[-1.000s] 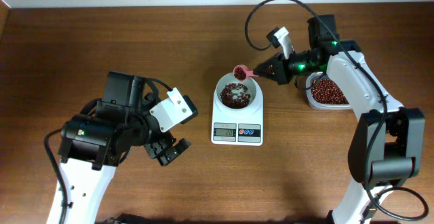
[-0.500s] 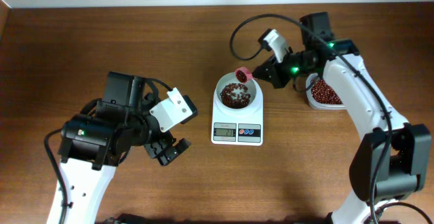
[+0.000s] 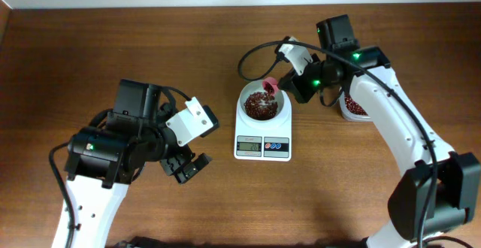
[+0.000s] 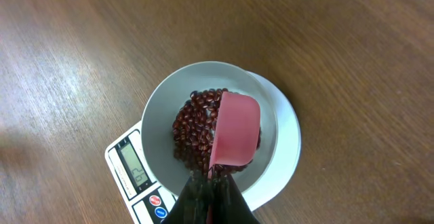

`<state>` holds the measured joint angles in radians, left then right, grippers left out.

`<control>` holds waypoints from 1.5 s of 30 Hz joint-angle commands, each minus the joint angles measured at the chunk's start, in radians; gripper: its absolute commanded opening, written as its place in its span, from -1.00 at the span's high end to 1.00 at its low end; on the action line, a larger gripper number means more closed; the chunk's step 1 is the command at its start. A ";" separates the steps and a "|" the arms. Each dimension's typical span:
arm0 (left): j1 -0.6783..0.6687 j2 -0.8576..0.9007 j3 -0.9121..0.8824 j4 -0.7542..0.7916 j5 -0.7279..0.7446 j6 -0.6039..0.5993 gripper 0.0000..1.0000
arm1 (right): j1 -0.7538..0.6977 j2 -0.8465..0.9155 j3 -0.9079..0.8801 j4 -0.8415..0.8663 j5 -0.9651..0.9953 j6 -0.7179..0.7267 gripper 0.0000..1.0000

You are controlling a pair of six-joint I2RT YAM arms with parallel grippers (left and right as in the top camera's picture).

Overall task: Scoop and weigh 50g on scale
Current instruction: 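Tilt the pink scoop over the white bowl to pour beans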

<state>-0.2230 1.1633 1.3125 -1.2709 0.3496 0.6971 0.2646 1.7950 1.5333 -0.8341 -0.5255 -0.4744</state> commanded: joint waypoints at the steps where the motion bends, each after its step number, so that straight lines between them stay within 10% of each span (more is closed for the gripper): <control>1: 0.003 0.000 -0.003 0.002 0.017 0.019 -0.98 | 0.035 -0.029 0.012 0.000 0.007 -0.009 0.92; 45: 0.003 0.000 -0.003 0.002 0.017 0.019 -0.98 | 0.103 -0.029 0.011 0.026 0.184 -0.050 0.92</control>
<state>-0.2230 1.1633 1.3125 -1.2709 0.3496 0.6971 0.3508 1.7924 1.5333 -0.8127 -0.3256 -0.5190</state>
